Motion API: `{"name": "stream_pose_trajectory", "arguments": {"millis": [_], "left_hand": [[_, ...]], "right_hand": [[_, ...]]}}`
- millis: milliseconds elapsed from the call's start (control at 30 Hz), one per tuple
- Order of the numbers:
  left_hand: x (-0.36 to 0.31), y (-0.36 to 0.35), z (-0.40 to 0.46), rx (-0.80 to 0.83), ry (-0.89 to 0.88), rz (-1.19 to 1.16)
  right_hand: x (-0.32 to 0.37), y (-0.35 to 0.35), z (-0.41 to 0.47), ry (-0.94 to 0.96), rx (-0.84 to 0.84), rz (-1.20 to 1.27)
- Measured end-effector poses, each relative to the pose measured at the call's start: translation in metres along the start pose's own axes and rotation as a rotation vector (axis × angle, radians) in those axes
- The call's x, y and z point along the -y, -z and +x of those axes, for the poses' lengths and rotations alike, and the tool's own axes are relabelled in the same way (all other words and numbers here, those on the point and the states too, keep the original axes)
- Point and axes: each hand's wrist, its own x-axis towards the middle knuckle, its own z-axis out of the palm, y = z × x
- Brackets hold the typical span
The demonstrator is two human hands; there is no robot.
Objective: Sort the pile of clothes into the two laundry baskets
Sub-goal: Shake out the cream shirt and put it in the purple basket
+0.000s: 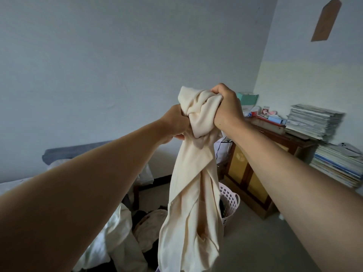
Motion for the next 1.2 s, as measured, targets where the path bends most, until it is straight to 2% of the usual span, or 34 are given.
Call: {"name": "stream_pose_trajectory", "arguments": {"millis": [67,200,400,467,900,1100,1200], "left_hand": [[0.001,-0.016,-0.001,0.004,0.035,0.014],[0.010,-0.046,-0.004,0.008,0.100,0.056],[0.028,-0.079,-0.017,0.035,0.190,0.060],[0.037,-0.089,-0.021,0.049,0.221,0.063],[0.128,-0.145,-0.043,0.156,0.480,0.068],[0.209,-0.166,-0.067,0.273,0.617,0.125],[0.243,-0.178,-0.077,0.283,0.600,0.225]], "right_hand": [[-0.012,0.014,0.000,-0.034,0.013,-0.010],[-0.036,0.037,-0.004,-0.044,0.038,-0.181],[-0.073,0.049,-0.012,-0.234,0.057,0.087],[-0.088,0.053,-0.016,-0.251,0.074,0.108],[-0.198,0.066,-0.058,-0.277,0.199,-0.167],[-0.262,0.052,-0.098,-0.664,0.189,0.069],[-0.298,0.046,-0.120,-0.705,0.260,0.032]]}}
